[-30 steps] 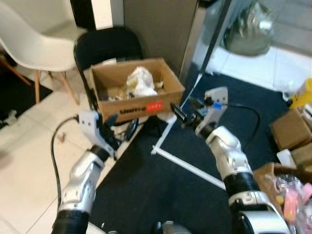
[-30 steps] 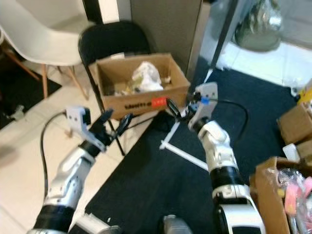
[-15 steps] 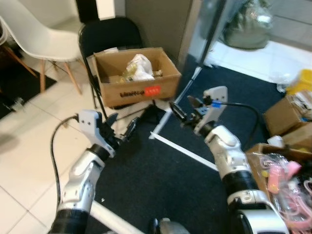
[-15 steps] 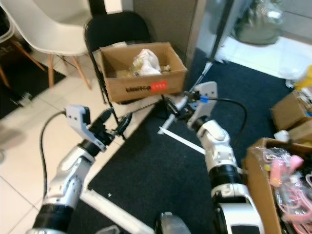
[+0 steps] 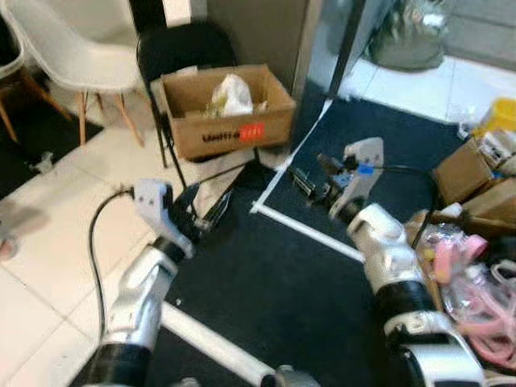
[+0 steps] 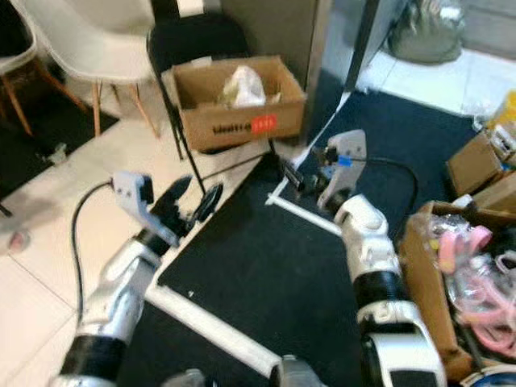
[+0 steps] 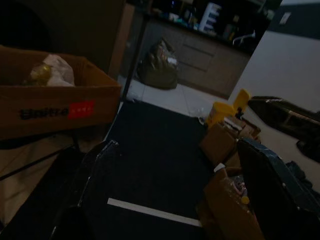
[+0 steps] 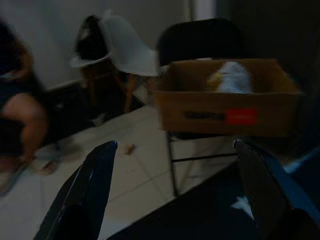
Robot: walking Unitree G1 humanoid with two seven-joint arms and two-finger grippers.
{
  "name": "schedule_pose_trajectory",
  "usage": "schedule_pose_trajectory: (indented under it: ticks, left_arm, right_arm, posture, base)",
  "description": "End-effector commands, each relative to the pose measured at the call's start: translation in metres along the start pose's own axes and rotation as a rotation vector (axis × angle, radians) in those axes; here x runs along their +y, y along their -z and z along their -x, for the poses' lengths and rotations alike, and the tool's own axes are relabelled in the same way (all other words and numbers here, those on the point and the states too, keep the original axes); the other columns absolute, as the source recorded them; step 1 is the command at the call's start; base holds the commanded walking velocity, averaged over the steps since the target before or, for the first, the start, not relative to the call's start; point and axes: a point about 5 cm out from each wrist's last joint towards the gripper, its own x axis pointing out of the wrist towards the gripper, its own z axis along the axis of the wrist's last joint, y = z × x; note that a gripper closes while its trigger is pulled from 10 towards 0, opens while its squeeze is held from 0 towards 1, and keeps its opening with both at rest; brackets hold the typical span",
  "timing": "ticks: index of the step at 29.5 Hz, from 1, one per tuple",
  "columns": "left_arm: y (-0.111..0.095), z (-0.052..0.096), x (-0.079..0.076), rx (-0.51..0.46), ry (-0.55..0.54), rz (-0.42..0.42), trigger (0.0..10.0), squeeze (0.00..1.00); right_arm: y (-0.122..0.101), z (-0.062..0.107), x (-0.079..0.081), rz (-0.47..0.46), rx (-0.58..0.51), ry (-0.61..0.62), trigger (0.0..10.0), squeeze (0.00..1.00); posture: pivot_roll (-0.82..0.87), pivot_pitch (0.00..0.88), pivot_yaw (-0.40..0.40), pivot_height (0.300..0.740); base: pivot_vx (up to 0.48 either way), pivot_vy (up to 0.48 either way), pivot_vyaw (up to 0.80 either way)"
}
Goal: Picking trash to rubbish bin
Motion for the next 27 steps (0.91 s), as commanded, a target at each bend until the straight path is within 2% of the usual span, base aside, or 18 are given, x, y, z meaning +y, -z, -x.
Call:
schedule_pose_trajectory:
  ticks: [1,19,23,27]
  left_arm:
    - [0.0008,0.0017,0.0007,0.008,0.0,-0.006,10.0,0.0]
    - [0.0008,0.0014,0.0008,0.006,0.006,0.0,10.0,0.0]
    - [0.0008,0.0015,0.0007,0.004,0.008,0.004,10.0,0.0]
    - [0.0004,0.0012,0.0007,-0.002,0.012,0.013,10.0,0.0]
  right_arm:
    - [0.0022,0.0008,-0.0001,0.003,0.01,0.0,10.0,0.0]
    - [0.002,0.0004,0.0004,0.004,0.01,-0.003,10.0,0.0]
    - [0.0019,0.0005,0.0004,0.005,0.01,-0.004,10.0,0.0]
    - [0.0021,0.0003,0.0011,0.018,0.018,-0.013,10.0,0.0]
  posture:
    - [0.03,0.0,-0.023,0.74]
    - [0.03,0.0,-0.021,0.74]
    - [0.03,0.0,-0.021,0.74]
    - [0.03,0.0,-0.021,0.74]
  base:
    - [-0.36,0.0,0.0]
    - [-0.348,0.0,0.0]
    - [-0.263,0.0,0.0]
    - [0.0,0.0,0.0]
